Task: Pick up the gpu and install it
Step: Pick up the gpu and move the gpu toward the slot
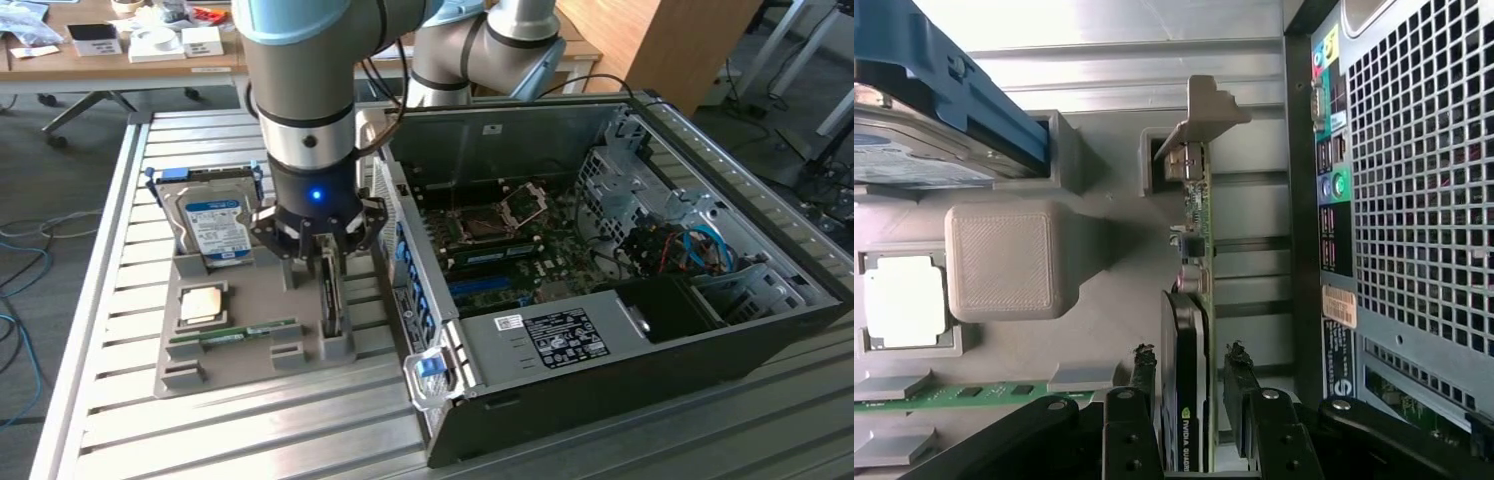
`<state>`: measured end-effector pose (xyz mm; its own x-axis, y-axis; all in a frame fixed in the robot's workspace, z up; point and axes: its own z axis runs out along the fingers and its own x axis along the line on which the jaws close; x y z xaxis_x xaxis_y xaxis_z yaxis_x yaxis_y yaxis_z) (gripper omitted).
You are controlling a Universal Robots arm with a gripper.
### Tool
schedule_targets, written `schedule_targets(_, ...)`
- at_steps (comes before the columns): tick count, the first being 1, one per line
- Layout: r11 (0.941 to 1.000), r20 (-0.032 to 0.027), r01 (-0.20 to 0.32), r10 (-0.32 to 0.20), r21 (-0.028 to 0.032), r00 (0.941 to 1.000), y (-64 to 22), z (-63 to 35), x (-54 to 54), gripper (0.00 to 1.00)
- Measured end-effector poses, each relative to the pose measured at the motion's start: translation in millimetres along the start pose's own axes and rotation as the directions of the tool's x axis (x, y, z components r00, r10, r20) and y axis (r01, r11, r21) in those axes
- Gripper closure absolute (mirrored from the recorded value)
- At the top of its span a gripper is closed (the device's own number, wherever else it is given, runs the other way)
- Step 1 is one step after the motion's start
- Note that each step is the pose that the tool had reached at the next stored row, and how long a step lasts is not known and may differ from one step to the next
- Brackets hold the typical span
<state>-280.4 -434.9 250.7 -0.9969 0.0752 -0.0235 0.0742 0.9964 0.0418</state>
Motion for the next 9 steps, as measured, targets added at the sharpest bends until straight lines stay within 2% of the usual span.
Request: schedule_targets(9,1.0,0.0001,0.0,0.0,0.0015,1.0,-0.6,15.5,0.4,0.59)
